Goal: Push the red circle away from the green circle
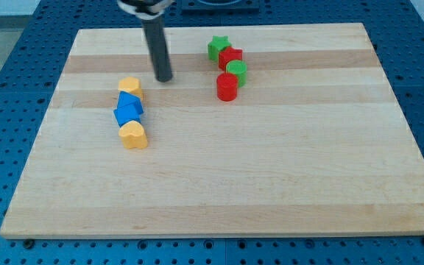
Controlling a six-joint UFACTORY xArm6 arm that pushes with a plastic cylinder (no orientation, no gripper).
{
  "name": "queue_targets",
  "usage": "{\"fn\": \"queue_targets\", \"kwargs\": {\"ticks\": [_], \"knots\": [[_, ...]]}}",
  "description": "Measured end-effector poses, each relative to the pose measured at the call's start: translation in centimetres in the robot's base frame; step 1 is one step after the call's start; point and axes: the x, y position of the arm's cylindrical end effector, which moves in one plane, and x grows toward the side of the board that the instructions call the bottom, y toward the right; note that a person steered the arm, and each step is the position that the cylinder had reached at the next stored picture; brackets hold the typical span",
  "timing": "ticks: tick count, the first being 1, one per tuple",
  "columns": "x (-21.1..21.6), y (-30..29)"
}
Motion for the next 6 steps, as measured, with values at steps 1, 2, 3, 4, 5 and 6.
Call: {"fn": "queue_targets", "kwargs": {"ticks": [1, 2, 3, 4, 5, 6], "knots": [[0.1, 4.5], [2.4, 7.7], [4.4, 11.8], [5.3, 13.5], [3.0, 15.0], [1.5, 18.9]]}}
